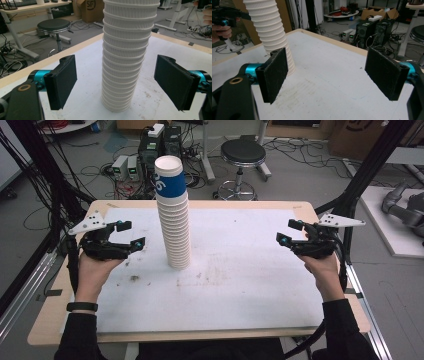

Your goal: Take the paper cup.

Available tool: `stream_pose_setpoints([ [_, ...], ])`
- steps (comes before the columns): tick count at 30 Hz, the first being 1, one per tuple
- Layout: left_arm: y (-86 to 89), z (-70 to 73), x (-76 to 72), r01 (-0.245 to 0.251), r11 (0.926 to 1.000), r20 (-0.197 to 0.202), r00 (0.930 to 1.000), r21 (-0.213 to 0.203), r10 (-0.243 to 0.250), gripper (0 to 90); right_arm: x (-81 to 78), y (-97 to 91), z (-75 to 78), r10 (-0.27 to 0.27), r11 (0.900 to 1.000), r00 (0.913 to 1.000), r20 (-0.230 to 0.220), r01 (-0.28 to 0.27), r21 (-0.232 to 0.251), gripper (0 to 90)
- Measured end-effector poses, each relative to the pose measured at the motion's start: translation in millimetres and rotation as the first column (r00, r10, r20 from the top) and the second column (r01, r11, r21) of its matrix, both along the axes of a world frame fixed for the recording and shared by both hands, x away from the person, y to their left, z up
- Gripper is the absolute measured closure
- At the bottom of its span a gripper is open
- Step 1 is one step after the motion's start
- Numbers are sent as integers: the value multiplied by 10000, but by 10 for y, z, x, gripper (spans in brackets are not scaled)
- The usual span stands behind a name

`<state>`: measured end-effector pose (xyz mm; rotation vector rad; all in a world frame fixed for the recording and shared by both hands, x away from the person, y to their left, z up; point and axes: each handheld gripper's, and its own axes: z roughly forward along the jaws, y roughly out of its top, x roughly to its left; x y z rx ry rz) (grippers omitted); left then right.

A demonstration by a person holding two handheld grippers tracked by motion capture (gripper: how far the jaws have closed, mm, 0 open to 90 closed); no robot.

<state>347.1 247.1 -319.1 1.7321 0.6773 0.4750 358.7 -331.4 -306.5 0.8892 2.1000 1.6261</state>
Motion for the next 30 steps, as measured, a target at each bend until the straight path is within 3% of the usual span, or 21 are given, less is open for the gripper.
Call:
stream_pose_setpoints([
  [5,-10,39,3,162,9996,81,9998,-215,-161,179,6,-26,-26,-30,10000,10000,-68,30,24,189],
  [6,-26,61,5,382,9987,124,9992,-334,-378,178,-2,-34,-29,-66,10000,10000,-54,66,32,189],
  [18,-151,208,-17,745,9964,337,9967,-395,-732,179,-81,-74,-9,-194,9998,9997,112,194,23,189],
  [26,-191,265,-6,752,9952,317,9968,-634,-733,169,-77,-54,-21,-114,9999,9999,1,114,-47,189],
  [30,-221,285,13,590,9967,266,9980,-566,-576,169,-80,-39,-20,-74,10000,10000,17,74,-62,189],
])
